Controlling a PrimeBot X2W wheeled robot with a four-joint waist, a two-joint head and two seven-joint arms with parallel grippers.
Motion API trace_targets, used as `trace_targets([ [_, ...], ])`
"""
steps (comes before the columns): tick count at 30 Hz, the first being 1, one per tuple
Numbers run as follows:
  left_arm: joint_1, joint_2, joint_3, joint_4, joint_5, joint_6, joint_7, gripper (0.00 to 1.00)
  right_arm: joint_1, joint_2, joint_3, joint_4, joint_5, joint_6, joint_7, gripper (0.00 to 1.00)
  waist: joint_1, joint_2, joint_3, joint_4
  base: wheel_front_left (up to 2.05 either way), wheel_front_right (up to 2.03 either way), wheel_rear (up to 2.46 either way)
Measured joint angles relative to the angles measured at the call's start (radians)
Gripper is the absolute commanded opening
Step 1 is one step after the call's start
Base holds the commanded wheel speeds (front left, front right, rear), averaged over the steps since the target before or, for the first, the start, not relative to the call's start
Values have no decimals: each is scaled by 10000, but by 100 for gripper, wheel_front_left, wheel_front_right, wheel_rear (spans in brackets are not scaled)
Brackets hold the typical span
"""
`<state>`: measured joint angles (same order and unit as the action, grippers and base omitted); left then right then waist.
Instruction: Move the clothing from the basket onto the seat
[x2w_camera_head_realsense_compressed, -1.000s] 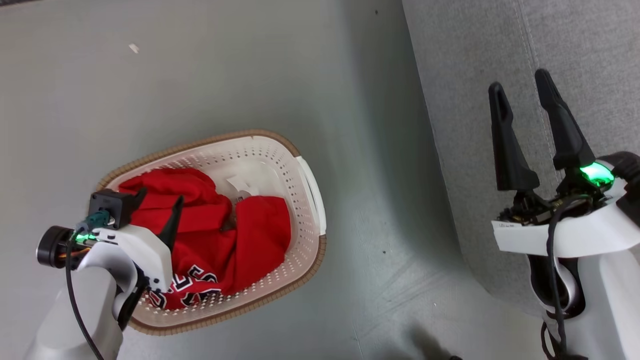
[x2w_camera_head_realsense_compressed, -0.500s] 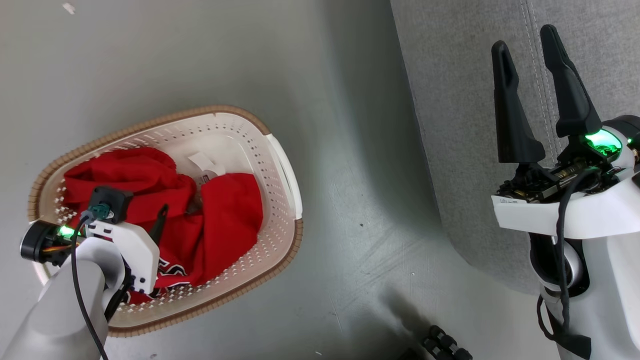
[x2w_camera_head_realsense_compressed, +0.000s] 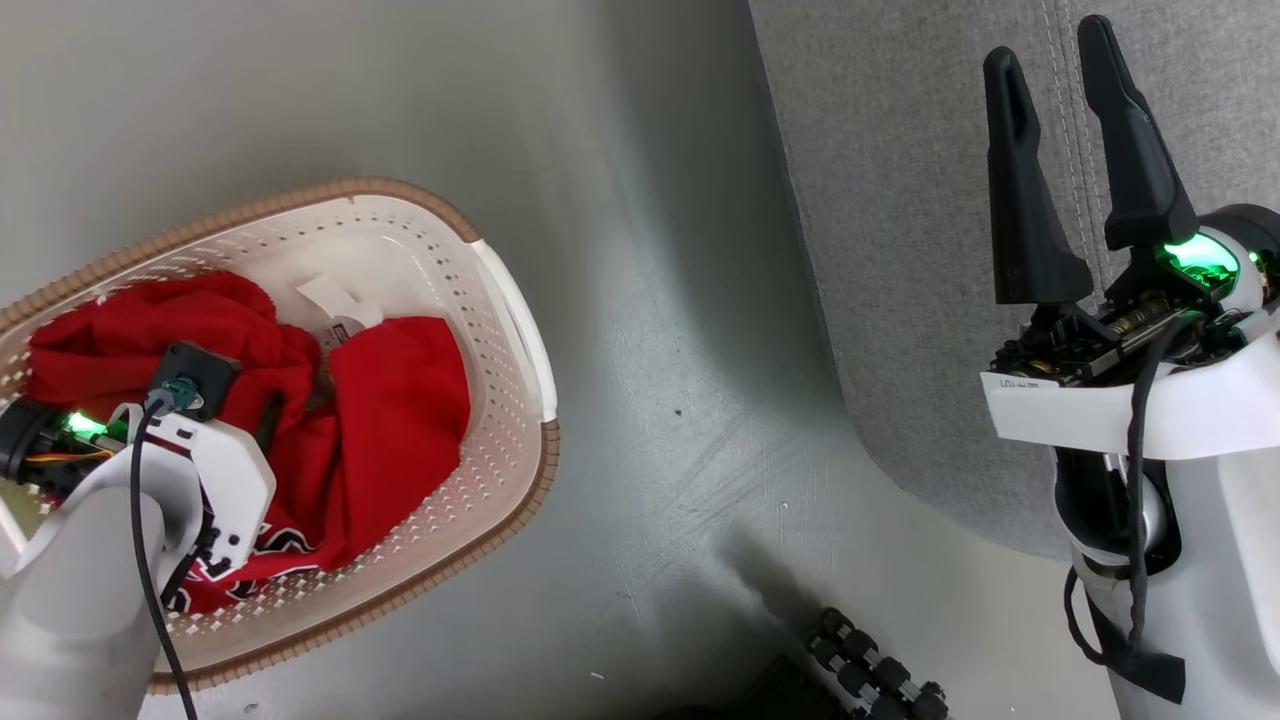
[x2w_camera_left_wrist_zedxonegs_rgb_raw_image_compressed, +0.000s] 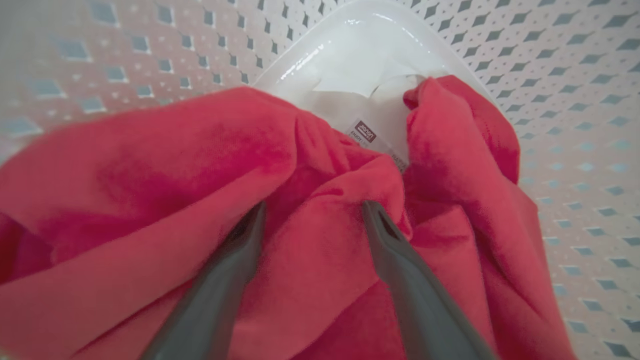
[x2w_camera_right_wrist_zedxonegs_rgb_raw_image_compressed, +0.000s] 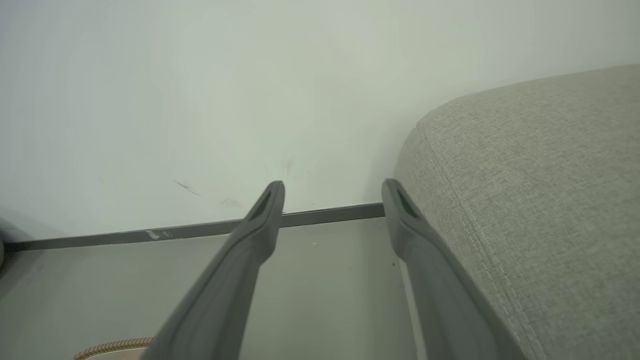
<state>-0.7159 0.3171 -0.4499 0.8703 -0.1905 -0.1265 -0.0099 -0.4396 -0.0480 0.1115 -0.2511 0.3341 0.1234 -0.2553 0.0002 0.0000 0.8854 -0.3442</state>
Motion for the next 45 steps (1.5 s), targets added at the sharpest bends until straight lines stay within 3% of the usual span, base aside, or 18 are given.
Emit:
trace_targets([
  [12, -619, 299, -385, 729, 698, 130, 190, 100, -411, 21, 253, 17, 255, 0, 0, 100, 0, 0, 470, -466, 0, 0, 0],
  [13, -639, 295, -393, 796, 698, 142, 190, 89, -417, 21, 255, 25, 257, 0, 0, 100, 0, 0, 492, -496, 0, 0, 0],
  [14, -659, 297, -391, 826, 696, 144, 180, 40, -430, 21, 263, 36, 261, 0, 0, 100, 0, 0, 510, -524, 0, 0, 0],
  [15, -689, 295, -387, 844, 694, 153, 157, 0, -463, 23, 274, 50, 267, 0, 0, 100, 0, 0, 524, -551, 0, 0, 0],
  [45, -764, -460, -284, 1198, -67, 81, -1822, 0, -822, 29, 167, 441, 107, 0, 0, 100, -1, 0, -405, -199, 0, 0, 0],
])
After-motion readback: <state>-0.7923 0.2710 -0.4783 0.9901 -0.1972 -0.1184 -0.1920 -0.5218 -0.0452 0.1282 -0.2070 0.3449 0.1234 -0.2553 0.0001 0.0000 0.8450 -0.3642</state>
